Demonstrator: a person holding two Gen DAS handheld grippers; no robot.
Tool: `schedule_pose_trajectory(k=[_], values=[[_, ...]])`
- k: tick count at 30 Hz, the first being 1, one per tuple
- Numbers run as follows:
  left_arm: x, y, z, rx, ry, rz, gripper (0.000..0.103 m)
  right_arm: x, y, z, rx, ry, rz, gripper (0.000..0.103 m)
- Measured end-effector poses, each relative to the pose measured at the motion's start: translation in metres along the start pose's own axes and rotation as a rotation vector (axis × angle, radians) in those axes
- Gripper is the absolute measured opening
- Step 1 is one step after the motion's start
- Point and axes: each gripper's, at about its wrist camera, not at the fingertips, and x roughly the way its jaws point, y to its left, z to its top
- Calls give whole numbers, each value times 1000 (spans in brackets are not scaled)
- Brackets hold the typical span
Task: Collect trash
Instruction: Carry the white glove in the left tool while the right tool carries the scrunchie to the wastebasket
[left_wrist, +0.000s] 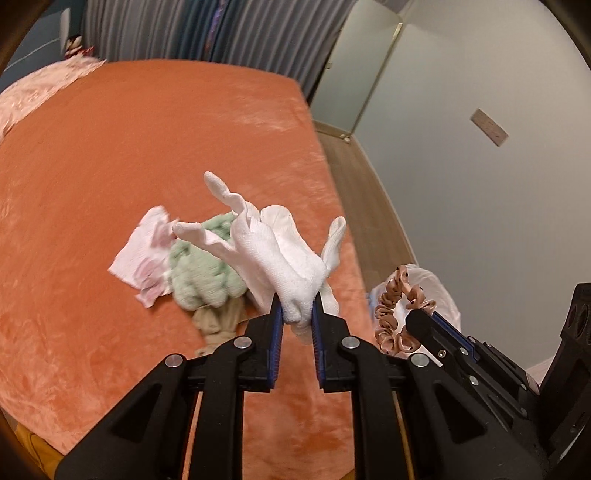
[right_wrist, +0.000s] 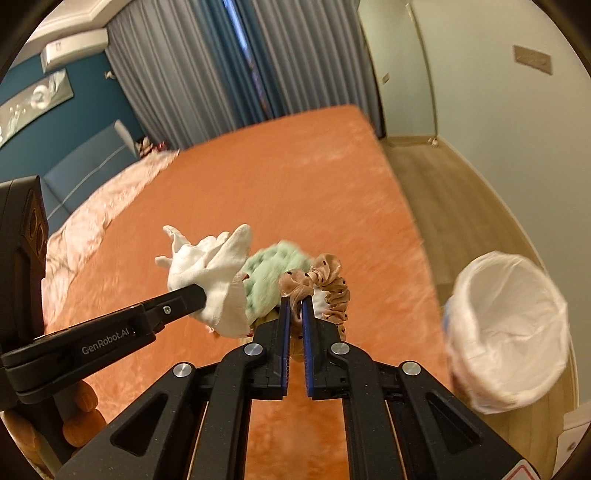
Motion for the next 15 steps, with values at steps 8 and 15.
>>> schedule_pose_trajectory(k=[8,15], values=[[-2,-94,2,153,-41,-60,14,-61,-59,18,53,-123,-68,6],[9,-161,-8,246,-28,-125,14,-97,-113,19,108,-181,-151,6]])
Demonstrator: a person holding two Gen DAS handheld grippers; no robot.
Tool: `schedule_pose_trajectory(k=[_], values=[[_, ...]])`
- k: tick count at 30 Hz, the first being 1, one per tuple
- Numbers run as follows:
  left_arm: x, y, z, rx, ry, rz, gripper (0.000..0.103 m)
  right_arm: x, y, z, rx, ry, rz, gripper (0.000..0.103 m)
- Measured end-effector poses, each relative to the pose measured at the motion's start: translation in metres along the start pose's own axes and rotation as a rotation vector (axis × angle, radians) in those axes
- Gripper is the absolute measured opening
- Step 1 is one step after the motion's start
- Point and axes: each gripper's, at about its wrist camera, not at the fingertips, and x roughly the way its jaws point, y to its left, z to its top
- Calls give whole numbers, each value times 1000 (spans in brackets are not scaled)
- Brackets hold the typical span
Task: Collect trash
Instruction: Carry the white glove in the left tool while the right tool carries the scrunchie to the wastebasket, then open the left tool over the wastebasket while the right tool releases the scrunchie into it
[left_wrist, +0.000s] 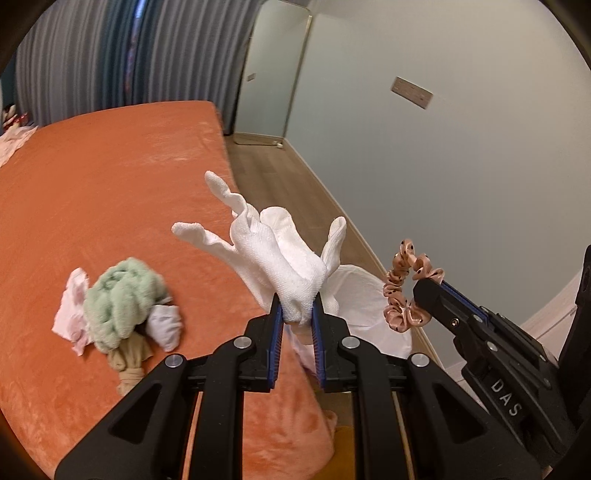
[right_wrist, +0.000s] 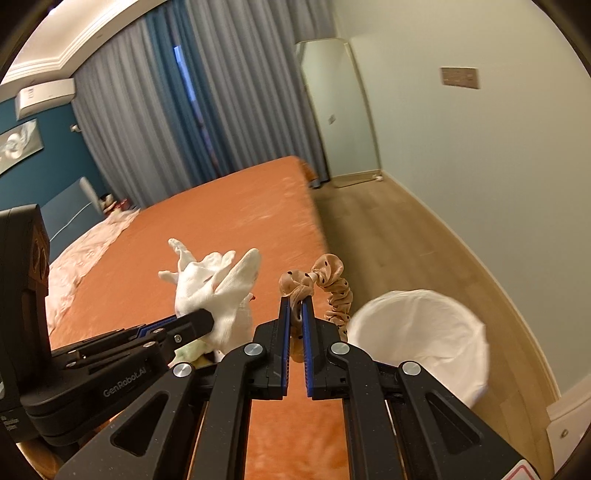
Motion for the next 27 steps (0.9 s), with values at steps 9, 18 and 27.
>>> schedule_pose_trajectory(k=[9,18,27], values=[[33,-62,0,76,43,-86,14,-11,-52,2,50,-10,-87,6],[61,-78,2,96,84,-135,14,-4,-77,-1,90,4,-109,6],[85,-74,10,57,94,-160,28,12,-89,5,102,14,-137,26]])
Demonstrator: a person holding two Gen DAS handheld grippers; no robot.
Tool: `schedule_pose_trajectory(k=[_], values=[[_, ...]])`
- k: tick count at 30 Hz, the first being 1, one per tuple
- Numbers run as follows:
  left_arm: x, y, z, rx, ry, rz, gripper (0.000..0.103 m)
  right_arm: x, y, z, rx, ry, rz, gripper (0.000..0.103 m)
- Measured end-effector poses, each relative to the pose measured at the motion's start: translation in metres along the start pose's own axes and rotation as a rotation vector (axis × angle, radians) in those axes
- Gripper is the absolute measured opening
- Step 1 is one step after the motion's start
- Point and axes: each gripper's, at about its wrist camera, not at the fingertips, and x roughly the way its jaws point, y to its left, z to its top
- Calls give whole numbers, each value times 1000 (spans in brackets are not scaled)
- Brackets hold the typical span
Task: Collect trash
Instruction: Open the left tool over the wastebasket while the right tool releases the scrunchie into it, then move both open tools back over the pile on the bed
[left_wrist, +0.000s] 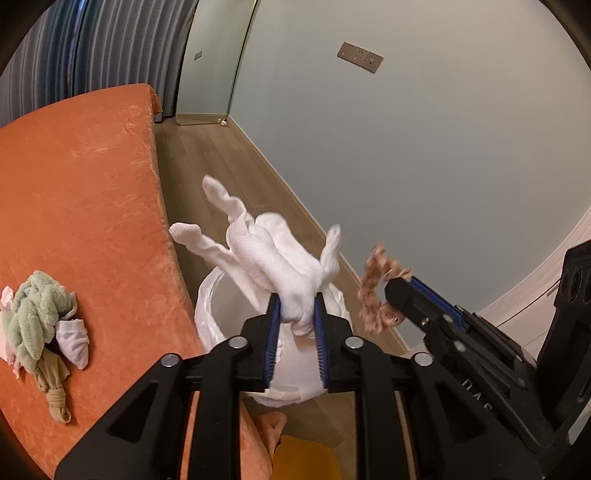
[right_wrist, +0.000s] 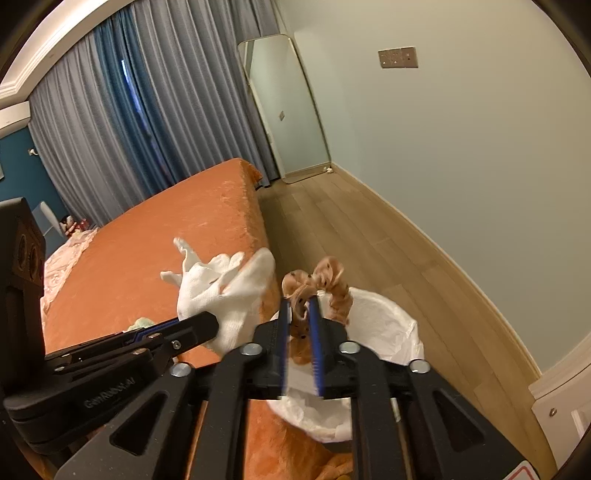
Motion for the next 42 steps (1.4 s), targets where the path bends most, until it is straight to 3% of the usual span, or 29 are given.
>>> schedule_pose_trajectory(k=[3,6,20,34,42], values=[[4,8,6,-33,-17,33,41,-1,-2,1,9,-22,-28,43],[4,15,7,-42,-19,61,45,-4,-3,1,15,-35,-25,49],[-16,47,-10,-99,-17,136,45,-4,8,-6,7,-8,-14,53],[-58,102,-29,-206,-43,203,49,-9,57,-15,-56,15,50,54],[-76,129,-37,-251,-57,232,50,-3,85,-23,-94,38,76,60]])
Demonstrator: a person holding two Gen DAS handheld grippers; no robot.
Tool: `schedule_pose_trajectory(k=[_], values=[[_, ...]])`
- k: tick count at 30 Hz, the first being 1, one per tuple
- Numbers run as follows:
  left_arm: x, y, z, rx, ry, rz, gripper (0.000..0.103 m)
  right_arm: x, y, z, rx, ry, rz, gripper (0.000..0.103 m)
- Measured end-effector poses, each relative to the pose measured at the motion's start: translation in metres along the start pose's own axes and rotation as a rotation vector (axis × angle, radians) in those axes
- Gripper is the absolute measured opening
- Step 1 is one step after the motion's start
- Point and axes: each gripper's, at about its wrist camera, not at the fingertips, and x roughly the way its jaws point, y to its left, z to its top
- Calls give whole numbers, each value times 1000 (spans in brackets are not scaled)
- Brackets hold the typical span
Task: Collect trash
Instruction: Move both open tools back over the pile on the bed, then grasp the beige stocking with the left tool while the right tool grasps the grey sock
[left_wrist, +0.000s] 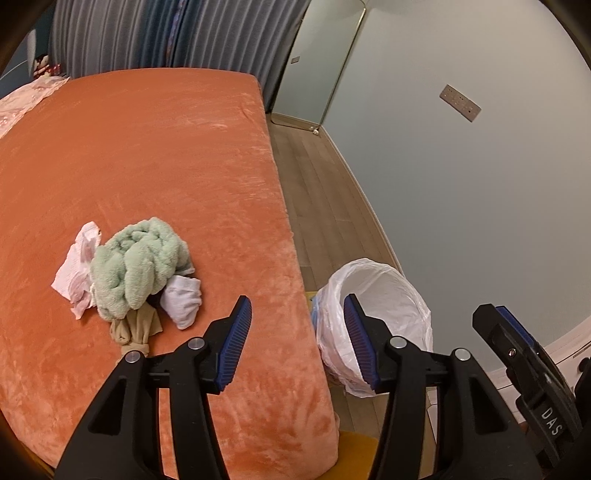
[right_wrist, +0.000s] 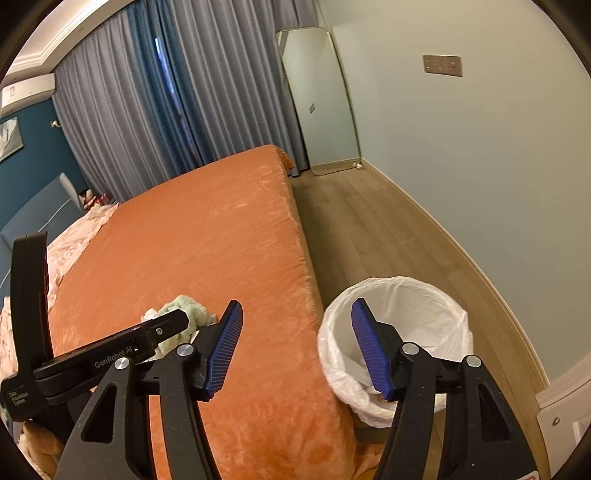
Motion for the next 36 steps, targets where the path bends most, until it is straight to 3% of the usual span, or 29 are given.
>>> schedule_pose_trajectory(k=[4,15,25,28,36], values=[[-4,20,-4,-35,-7,32,58,7,13,-4,-22,15,12,63],[1,87,-20,-144,30,111,59,29,51,-21,-69,73,53,63],[35,152,-57,-241,140,202,67,63,76,-40,-77,149,86,63],[49,170,-69,-288,182,204,67,78,79,-48,-81,175,83,63],[80,186,-80,-297,242,212,66,116,87,-63,-91,245,86,63]])
